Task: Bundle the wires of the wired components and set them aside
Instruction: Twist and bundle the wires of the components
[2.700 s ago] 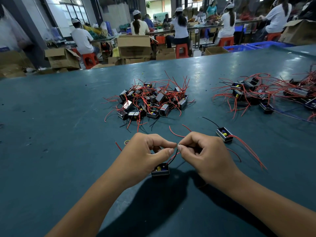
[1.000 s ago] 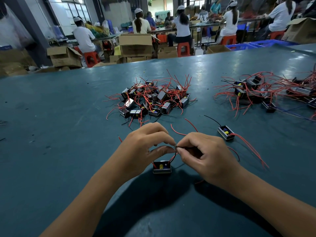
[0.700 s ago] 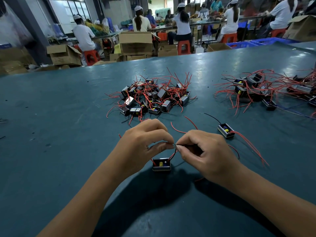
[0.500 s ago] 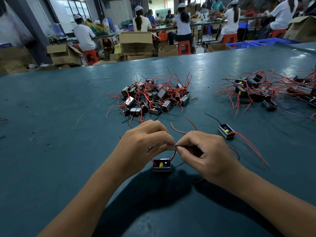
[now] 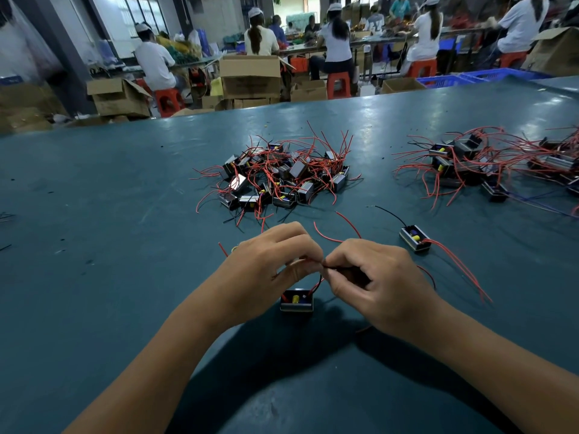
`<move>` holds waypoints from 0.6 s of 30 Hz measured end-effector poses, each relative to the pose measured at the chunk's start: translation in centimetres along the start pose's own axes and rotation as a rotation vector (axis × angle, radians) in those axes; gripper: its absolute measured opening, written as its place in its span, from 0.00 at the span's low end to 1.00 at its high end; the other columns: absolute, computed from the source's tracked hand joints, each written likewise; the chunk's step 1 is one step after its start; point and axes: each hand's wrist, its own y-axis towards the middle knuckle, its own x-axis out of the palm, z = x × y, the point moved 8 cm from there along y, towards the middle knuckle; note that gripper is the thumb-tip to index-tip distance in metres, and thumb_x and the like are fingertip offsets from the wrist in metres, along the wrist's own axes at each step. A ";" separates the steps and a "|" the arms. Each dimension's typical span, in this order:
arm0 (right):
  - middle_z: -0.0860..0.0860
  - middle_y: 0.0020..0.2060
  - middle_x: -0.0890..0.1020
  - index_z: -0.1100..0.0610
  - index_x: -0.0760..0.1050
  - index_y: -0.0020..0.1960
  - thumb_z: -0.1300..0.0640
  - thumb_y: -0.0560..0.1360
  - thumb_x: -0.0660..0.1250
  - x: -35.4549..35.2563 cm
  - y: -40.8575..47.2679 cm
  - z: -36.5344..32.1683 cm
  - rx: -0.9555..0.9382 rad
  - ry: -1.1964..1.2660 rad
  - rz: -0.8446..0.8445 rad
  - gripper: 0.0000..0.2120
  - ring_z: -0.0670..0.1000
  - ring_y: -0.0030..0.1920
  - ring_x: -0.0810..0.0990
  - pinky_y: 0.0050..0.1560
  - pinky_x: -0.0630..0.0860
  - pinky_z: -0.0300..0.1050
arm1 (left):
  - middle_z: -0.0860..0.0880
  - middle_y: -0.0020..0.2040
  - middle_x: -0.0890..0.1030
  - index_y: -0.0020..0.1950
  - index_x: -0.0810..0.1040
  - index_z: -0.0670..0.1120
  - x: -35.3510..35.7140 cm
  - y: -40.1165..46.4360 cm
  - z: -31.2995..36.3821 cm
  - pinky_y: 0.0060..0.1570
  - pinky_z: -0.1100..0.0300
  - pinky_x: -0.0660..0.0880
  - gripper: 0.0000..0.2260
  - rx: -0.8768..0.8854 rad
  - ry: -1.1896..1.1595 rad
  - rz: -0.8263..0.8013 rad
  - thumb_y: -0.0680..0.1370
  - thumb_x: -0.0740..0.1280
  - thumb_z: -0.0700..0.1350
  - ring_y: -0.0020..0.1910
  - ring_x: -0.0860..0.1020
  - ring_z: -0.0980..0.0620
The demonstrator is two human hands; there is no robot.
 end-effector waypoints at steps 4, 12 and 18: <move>0.45 0.33 0.76 0.59 0.79 0.41 0.61 0.73 0.69 0.0 -0.1 -0.2 -0.019 -0.024 -0.004 0.03 0.41 0.33 0.70 0.36 0.67 0.34 | 0.58 0.41 0.71 0.48 0.74 0.50 0.9 -0.2 -0.5 0.39 0.64 0.67 0.05 -0.115 -0.094 -0.070 0.83 0.62 0.48 0.38 0.70 0.56; 0.45 0.33 0.77 0.57 0.79 0.42 0.59 0.74 0.69 0.0 0.1 -0.4 -0.009 -0.045 -0.026 0.04 0.44 0.32 0.72 0.34 0.71 0.43 | 0.57 0.32 0.68 0.40 0.73 0.57 2.1 -0.6 -1.7 0.31 0.55 0.65 0.09 -0.358 -0.428 -0.137 0.80 0.62 0.52 0.32 0.65 0.57; 0.43 0.34 0.78 0.52 0.79 0.44 0.51 0.75 0.68 -0.3 0.4 1.1 0.079 -0.002 -0.184 0.05 0.45 0.34 0.75 0.38 0.74 0.47 | 0.58 0.37 0.78 0.47 0.79 0.51 2.9 -0.3 -2.3 0.34 0.61 0.70 0.06 -0.380 -0.282 -0.067 0.82 0.66 0.43 0.32 0.73 0.55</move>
